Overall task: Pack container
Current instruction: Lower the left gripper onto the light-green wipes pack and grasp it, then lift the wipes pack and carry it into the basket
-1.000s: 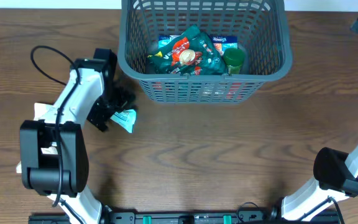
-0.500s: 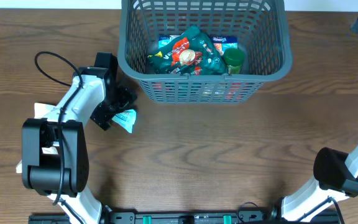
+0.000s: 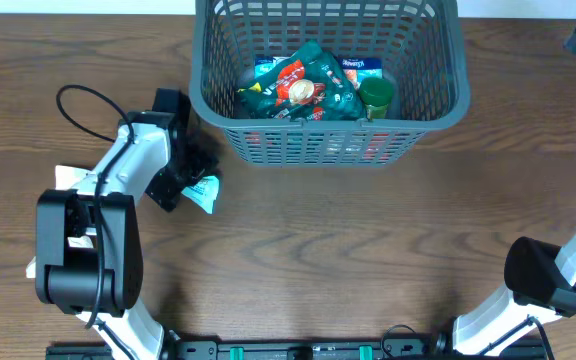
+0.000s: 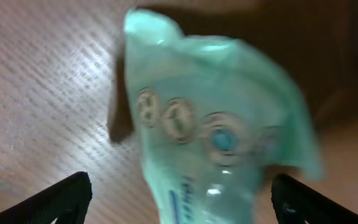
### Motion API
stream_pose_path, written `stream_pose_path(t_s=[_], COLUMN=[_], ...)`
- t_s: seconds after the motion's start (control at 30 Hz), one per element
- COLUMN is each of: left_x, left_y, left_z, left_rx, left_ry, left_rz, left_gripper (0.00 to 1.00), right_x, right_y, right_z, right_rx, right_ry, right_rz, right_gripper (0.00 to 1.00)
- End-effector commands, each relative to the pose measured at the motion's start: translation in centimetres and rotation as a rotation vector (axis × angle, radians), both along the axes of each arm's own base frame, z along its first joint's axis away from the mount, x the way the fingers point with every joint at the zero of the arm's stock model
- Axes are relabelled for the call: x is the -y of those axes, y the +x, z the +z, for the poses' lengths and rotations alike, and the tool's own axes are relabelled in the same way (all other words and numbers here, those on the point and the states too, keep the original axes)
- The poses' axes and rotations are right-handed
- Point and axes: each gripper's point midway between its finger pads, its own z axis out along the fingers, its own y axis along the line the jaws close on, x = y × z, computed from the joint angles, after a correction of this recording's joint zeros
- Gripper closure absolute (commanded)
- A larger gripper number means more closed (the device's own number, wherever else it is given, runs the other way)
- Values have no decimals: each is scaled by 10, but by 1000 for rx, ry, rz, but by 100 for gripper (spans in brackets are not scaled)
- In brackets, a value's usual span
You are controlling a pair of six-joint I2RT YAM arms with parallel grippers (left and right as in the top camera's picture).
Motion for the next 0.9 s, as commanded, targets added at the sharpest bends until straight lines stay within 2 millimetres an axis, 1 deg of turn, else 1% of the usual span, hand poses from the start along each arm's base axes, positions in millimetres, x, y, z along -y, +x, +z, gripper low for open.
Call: stream_pose_path(t_s=[0.0, 0.07, 0.1, 0.13, 0.17, 0.2, 0.23, 0.27, 0.3, 0.47, 0.53, 0.6, 0.7, 0.87], left_x=[-5, -6, -6, -6, -6, -6, -6, -6, -6, -5, -7, -12, -27, -64], left_y=[-10, -12, -12, -12, -12, -12, -13, -13, -13, -8, -5, 3, 19, 55], left_z=[-8, -10, -11, -11, -12, -13, -13, -13, -14, -13, -11, -5, 13, 67], left_rx=[-29, -31, -31, -29, -27, -27, -28, -28, -29, -8, 5, 34, 99, 277], left_ry=[18, 18, 18, 18, 18, 18, 18, 18, 18, 16, 15, 12, 9, 24], left_rz=[-4, -4, -4, -4, -4, -4, -4, -4, -4, -3, 3, 20, 63, 66], left_gripper=[8, 9, 11, 17, 32, 53, 66, 81, 94, 94, 94, 94, 94, 94], right_x=[3, 3, 3, 3, 3, 3, 3, 3, 3, 3, 3, 3, 3, 3], right_y=[-1, -1, -1, -1, -1, -1, -1, -1, -1, -1, -1, -1, -1, -1], right_z=[-2, -2, -2, -2, -2, -2, -2, -2, -2, -2, -2, -2, -2, -2], right_rx=[-2, -2, -2, -2, -2, -2, -2, -2, -2, -2, -2, -2, -2, -2], right_ry=[7, 7, 7, 7, 7, 7, 7, 7, 7, 7, 7, 7, 7, 7], right_rz=[-17, -17, -17, -17, -17, -17, -17, -17, -17, -17, -17, -17, -17, -17], right_gripper=[1, 1, 1, 1, 1, 1, 1, 1, 1, 1, 1, 1, 1, 1])
